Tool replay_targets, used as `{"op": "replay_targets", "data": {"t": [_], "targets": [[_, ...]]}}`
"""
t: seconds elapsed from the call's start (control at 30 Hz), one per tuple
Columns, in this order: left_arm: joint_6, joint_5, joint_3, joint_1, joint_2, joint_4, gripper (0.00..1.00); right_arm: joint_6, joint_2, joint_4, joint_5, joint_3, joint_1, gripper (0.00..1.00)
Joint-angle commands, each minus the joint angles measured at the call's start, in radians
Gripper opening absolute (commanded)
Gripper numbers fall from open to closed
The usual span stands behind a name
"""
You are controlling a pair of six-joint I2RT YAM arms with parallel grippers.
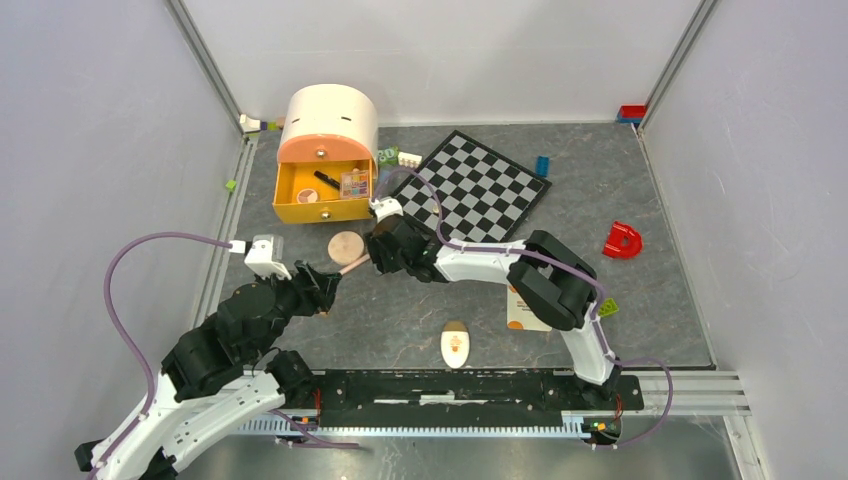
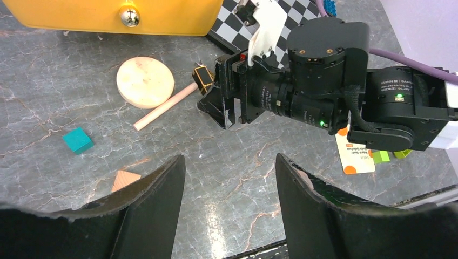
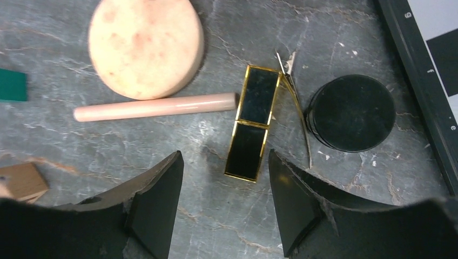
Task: Organize the makeup
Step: Pick up the lipstick at the center of the board.
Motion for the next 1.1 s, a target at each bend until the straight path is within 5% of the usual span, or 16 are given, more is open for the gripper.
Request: {"op": "replay_targets", "data": {"t": [0.0,0.3,0.5,0.8,1.07], "targets": [[0.046,0.018,0.003,0.001,0.005,0.031,0.68,-0.005,0.042,-0.055,0.072,0.067,-0.001,0.65],[0.052,0.026,-0.002,-0.001,0.022,0.037,0.67,-0.004,0.048,-0.078,0.092,0.047,-0.002,0.39],[0.053,0.029,-0.004,-0.001,0.026,0.040,0.67,0.006,-0.102,-0.012,0.079,-0.150,0.002,0.23],[0.052,0.023,-0.007,-0.001,0.028,0.043,0.68,0.050,-0.486,0.124,-0.003,-0.603,0.028,0.18],[0.049,0.072,-0.012,0.000,0.044,0.071,0.73,0.086,-0.710,0.155,-0.039,-0.743,0.038,0.14]]}}
